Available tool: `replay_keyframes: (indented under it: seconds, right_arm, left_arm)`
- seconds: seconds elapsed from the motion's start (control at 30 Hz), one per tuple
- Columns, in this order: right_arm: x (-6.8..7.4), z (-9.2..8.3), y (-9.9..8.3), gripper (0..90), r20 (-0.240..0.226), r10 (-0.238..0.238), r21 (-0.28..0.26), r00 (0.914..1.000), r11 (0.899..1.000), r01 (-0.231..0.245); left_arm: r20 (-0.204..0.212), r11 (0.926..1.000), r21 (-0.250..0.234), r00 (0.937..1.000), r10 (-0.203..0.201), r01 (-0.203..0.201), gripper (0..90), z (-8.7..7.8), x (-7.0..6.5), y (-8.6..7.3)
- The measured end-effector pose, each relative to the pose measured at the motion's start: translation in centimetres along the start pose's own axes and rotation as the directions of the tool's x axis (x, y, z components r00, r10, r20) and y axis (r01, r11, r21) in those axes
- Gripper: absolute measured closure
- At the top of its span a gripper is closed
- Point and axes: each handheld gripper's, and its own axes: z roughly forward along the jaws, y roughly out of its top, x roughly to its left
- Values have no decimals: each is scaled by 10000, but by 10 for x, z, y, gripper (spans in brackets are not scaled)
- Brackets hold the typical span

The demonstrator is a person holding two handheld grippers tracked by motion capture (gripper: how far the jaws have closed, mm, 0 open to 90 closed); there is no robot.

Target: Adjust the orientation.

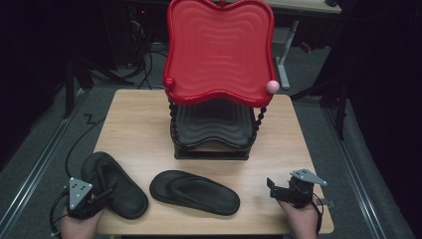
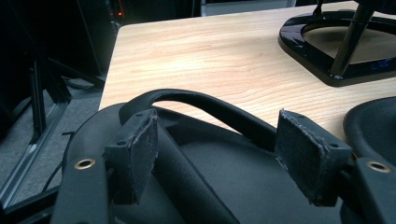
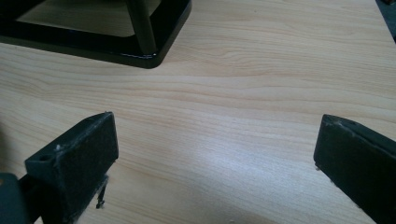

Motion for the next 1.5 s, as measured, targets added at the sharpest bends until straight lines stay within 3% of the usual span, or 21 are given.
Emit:
replay_keyframes:
  seconds: [0.23,0.67,0.87,1.07,1.2,1.3,1.5]
  right_arm:
    - [6,2,3,0,-42,-191,-267,9998,9995,189]
    - [6,12,2,12,-181,-22,67,9998,10000,24]
    - [7,12,2,19,-235,-42,73,9997,10000,44]
    - [7,11,2,23,-234,-15,54,9997,10000,17]
    - [6,12,0,29,-241,11,86,9997,10000,-9]
    - [6,13,0,33,-251,16,128,9997,9999,-13]
    - [6,13,-1,42,-286,51,154,9996,9999,-47]
  left_arm:
    - [-313,9997,196,9994,-118,124,307,-5,0,-2]
    - [-660,9932,1104,9974,-305,377,321,-2,-5,-12]
    - [-658,9850,1671,9973,-321,427,418,3,-5,-18]
    - [-741,9851,1612,9961,-480,594,474,3,-4,-18]
    - [-1002,9870,1542,9945,-298,451,590,2,-6,-17]
    - [-1033,9882,1407,9936,-461,605,658,1,-3,-16]
    - [-903,9912,1269,9956,-267,381,745,1,-3,-15]
